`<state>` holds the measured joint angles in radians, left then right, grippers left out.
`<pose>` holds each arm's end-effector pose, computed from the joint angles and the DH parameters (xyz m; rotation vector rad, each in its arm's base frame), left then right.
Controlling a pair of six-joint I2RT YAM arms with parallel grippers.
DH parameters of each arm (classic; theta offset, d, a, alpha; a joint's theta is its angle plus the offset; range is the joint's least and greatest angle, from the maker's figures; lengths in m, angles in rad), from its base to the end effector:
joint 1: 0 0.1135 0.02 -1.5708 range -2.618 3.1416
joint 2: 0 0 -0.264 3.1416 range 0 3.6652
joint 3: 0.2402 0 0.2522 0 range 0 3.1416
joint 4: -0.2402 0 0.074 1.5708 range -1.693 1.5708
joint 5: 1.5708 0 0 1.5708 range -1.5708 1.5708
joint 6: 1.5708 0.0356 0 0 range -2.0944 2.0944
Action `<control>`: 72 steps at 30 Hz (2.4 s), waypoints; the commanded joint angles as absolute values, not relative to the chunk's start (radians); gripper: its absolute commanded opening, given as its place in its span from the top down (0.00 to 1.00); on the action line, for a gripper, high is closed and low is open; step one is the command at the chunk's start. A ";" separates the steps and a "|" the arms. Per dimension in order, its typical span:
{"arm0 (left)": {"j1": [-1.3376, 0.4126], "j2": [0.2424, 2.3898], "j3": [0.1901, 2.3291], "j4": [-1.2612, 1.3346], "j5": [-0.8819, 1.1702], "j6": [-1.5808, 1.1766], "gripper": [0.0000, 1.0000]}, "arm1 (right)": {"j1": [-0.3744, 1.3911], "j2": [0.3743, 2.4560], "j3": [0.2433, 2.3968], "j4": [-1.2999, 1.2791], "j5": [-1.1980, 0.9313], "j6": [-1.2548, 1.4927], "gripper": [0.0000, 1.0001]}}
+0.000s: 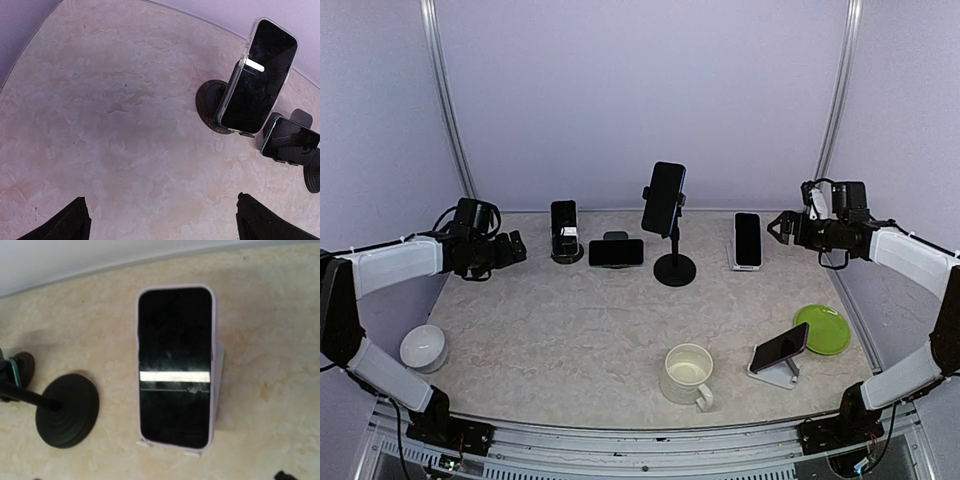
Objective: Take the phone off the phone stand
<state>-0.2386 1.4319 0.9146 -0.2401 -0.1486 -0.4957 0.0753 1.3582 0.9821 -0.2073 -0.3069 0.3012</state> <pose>0.2980 -0.0671 0.2309 -0.3720 2.2962 -0.1979 0.3026 0.0336 0.2779 0.0650 2.1730 0.5473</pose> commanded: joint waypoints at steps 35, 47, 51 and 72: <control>-0.374 2.129 1.710 -0.320 -0.273 -0.400 0.01 | 0.016 1.300 0.925 -0.127 -0.373 0.366 0.00; -0.375 2.225 1.801 -0.356 -0.311 -0.391 0.01 | 0.011 1.286 0.911 -0.124 -0.359 0.379 0.00; -0.374 2.180 1.753 -0.332 -0.292 -0.383 0.01 | 0.008 1.278 0.906 -0.130 -0.357 0.377 0.00; -0.361 2.017 1.630 -0.241 -0.230 -0.459 0.01 | 0.006 1.260 0.887 -0.127 -0.376 0.395 0.00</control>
<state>-0.3531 2.0541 1.6142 -0.2722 -0.2478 -0.4316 0.0208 1.2938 0.9016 -0.1368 -0.3744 0.3874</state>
